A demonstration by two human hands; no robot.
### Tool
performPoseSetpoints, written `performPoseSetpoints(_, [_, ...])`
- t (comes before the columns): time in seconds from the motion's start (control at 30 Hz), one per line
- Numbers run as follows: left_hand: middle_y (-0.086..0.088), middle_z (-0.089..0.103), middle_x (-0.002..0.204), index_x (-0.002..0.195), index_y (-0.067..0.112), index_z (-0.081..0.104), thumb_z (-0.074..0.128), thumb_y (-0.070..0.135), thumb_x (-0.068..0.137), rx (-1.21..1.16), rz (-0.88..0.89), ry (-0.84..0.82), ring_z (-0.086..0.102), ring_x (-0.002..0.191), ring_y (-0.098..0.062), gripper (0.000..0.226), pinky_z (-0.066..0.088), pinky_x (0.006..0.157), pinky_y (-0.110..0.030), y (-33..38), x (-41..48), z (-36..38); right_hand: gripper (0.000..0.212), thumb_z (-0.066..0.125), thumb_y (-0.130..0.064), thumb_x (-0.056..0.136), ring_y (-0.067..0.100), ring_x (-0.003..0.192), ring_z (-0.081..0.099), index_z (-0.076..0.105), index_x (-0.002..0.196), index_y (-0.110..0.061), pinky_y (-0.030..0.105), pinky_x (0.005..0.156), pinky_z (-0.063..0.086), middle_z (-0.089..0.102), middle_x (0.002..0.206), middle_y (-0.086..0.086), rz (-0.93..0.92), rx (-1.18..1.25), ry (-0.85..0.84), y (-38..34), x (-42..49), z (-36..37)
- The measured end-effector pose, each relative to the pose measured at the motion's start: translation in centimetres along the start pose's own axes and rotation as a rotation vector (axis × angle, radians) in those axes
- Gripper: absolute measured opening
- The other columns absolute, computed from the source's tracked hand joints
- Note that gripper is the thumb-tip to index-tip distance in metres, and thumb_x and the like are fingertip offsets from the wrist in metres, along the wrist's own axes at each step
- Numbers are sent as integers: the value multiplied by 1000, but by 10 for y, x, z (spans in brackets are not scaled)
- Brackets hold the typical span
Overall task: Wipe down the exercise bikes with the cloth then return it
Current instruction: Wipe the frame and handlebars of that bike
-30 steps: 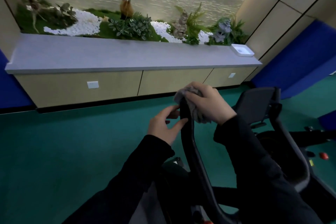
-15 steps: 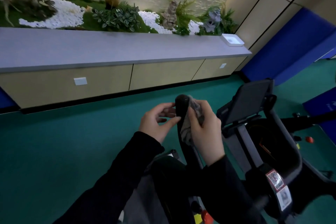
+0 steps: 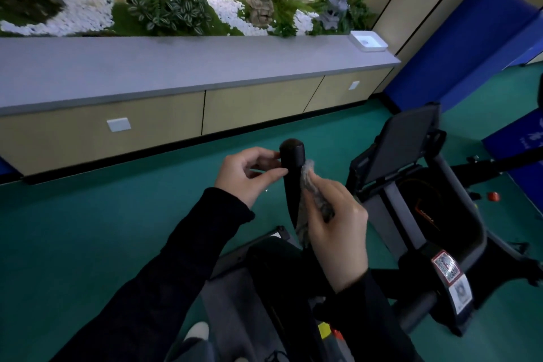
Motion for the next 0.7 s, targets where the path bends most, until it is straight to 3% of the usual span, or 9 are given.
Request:
performPoseSetpoints(0.13, [15, 66, 74, 76, 26, 65, 75, 7, 76, 15, -10, -28, 60, 68, 6, 21, 45, 69, -7, 2, 4, -2, 34, 64, 11, 83, 24, 102, 65, 67, 115, 1, 25, 90, 50, 68, 109, 13, -45, -29, 36, -2, -11, -1])
performPoseSetpoints(0.23, [9, 68, 77, 77, 23, 66, 73, 6, 77, 5, -37, -63, 62, 74, -2, 19, 48, 79, -19, 3, 7, -2, 36, 62, 12, 84, 31, 105, 63, 65, 118, 3, 35, 91, 51, 64, 113, 19, -145, -62, 70, -10, 1, 8])
performPoseSetpoints(0.33, [9, 68, 79, 78, 25, 66, 72, 6, 77, 13, -65, -87, 63, 78, -7, 20, 49, 86, -30, 4, 7, -2, 40, 61, 17, 83, 36, 105, 60, 63, 121, 4, 38, 88, 51, 62, 113, 22, -214, -168, -1, -8, 2, 11])
performPoseSetpoints(0.43, [10, 68, 80, 79, 25, 66, 74, 11, 77, 32, -75, -82, 62, 82, -9, 16, 47, 85, -28, 3, 8, -4, 44, 61, 17, 81, 36, 105, 59, 63, 122, 2, 36, 90, 49, 61, 113, 22, -253, -273, -95, -4, -16, 6])
performPoseSetpoints(0.53, [14, 67, 79, 79, 28, 66, 74, 15, 78, 40, -52, -83, 61, 77, 0, 16, 46, 78, -16, 3, 6, -3, 35, 60, 8, 87, 22, 111, 61, 63, 122, 0, 33, 93, 50, 65, 116, 13, -119, -103, -61, -2, -21, -1])
performPoseSetpoints(0.63, [17, 66, 76, 80, 31, 64, 74, 15, 78, 34, -26, -64, 59, 72, 9, 19, 42, 68, -4, 4, 2, -1, 36, 57, 1, 93, -1, 114, 55, 58, 128, -5, 18, 98, 45, 61, 122, -2, 163, 124, -58, 1, -1, 4])
performPoseSetpoints(0.7, [18, 66, 77, 81, 33, 63, 74, 15, 77, 43, -24, -53, 59, 71, 9, 22, 41, 67, -3, 4, 0, 0, 37, 53, -5, 96, 1, 117, 54, 55, 132, -9, 17, 100, 42, 61, 126, -1, 319, 199, -114, 5, 14, 13])
Point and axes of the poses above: each hand's wrist, its own x-axis towards the middle knuckle, its own z-axis out of the palm, y = z × x, the point moved 4 cm from there along x, towards the middle knuckle
